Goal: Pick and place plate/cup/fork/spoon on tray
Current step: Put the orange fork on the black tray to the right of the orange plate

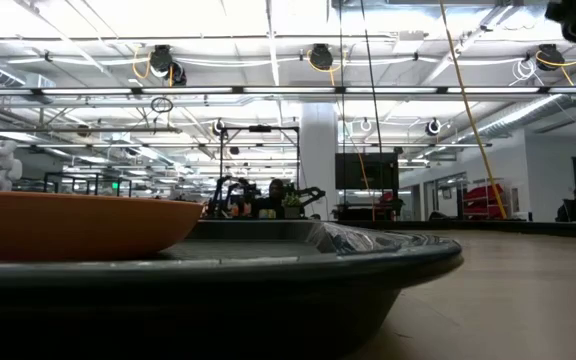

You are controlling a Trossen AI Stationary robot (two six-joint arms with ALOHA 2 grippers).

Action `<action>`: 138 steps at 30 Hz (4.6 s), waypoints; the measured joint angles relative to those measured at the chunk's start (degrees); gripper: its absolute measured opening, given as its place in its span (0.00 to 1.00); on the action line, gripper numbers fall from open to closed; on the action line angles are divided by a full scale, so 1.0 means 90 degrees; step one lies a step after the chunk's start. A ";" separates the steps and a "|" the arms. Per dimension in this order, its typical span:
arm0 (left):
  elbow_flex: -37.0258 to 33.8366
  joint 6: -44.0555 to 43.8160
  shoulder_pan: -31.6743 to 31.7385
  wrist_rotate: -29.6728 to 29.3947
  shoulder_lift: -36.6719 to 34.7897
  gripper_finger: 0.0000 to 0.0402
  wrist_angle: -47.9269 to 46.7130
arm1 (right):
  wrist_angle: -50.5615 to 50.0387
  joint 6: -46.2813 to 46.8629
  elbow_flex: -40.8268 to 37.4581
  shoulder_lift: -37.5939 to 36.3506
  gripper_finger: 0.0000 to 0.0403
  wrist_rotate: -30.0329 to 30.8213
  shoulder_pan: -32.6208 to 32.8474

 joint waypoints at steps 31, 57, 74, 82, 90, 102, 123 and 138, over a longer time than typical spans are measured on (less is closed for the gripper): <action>-0.0002 -0.0308 0.0408 -0.0286 -0.0052 0.20 0.0061 | -0.0386 -0.0289 0.0002 0.1072 0.41 -0.0729 -0.0604; -0.0003 0.1209 0.1213 -0.0081 -0.0052 0.20 0.0054 | -0.0527 -0.1472 0.0000 0.1074 0.21 -0.0797 -0.1200; -0.0005 0.1192 0.1268 -0.0047 -0.0052 0.20 0.0010 | -0.0387 -0.1534 -0.0002 0.0982 0.40 -0.0998 -0.1140; -0.0005 0.1142 0.1268 0.0026 -0.0052 0.20 0.0010 | -0.0331 -0.1682 -0.0037 0.1026 0.33 -0.1006 -0.1138; -0.0005 0.1005 0.1268 0.0026 -0.0052 0.20 0.0008 | 0.0036 -0.1684 -0.0250 0.1057 0.24 -0.1023 -0.1145; -0.0005 0.0879 0.1268 0.0048 -0.0052 0.20 0.0008 | 0.0092 -0.1789 -0.0267 0.1072 0.02 -0.1017 -0.1145; -0.0005 0.0803 0.1265 0.0059 -0.0053 0.20 -0.0229 | 0.1675 -0.2217 -0.0246 0.0681 0.00 -0.0366 -0.1661; -0.0005 0.0541 0.1258 -0.0175 -0.0621 0.20 -0.0434 | 0.1866 -0.3392 0.0648 0.0669 0.00 -0.0051 -0.2629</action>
